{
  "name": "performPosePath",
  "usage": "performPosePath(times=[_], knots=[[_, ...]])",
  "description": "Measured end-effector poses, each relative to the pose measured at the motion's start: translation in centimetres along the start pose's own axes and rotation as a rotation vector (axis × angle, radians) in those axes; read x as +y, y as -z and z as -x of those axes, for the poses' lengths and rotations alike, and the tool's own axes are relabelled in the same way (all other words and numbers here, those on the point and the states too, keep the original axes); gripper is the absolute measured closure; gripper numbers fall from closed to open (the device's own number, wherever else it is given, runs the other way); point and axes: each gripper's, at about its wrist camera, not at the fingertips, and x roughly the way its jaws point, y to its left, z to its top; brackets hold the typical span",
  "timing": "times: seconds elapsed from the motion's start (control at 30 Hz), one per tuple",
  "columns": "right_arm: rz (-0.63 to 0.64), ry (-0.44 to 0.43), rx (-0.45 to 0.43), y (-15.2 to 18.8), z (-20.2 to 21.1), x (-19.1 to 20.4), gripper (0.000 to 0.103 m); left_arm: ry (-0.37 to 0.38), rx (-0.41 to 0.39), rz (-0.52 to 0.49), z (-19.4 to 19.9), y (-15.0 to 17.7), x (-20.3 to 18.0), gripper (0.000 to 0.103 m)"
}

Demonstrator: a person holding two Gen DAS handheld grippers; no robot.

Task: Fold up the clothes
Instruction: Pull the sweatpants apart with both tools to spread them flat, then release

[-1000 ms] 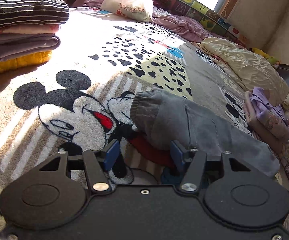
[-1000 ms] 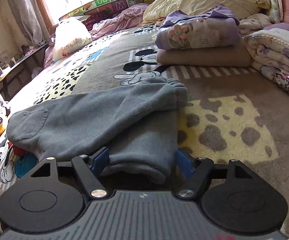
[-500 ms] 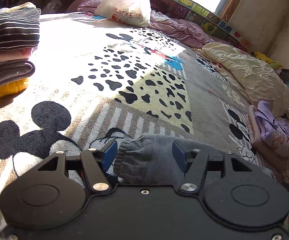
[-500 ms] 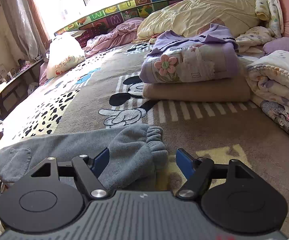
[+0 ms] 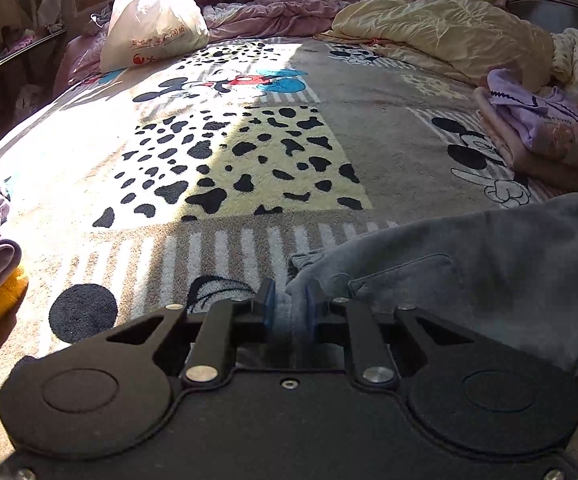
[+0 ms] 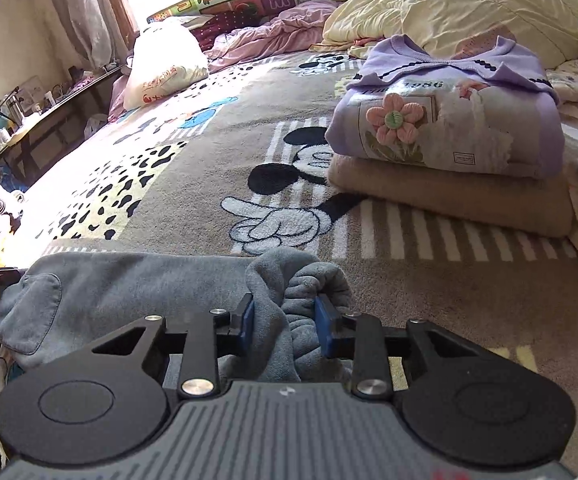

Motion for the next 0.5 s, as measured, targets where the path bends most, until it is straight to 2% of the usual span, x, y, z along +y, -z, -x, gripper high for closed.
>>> performPosePath(times=[0.1, 0.13, 0.23, 0.37, 0.5], knots=[[0.017, -0.027, -0.069, 0.5, 3.2, 0.6, 0.081, 0.034, -0.052, -0.050, 3.1, 0.9, -0.1, 0.091], [0.021, -0.036, -0.090, 0.8, 4.4, 0.8, 0.087, 0.040, -0.059, -0.067, 4.0, 1.3, -0.2, 0.091], [0.027, -0.064, -0.133, 2.1, 7.6, 1.3, 0.096, 0.070, -0.066, -0.108, 6.1, 3.0, -0.5, 0.092], [0.025, -0.086, -0.104, 5.1, 9.9, 1.7, 0.096, 0.080, -0.042, -0.173, 7.7, 5.9, -1.5, 0.094], [-0.005, -0.094, -0.054, 8.2, 10.6, 1.7, 0.096, 0.074, -0.012, -0.180, 8.3, 8.3, -1.8, 0.095]])
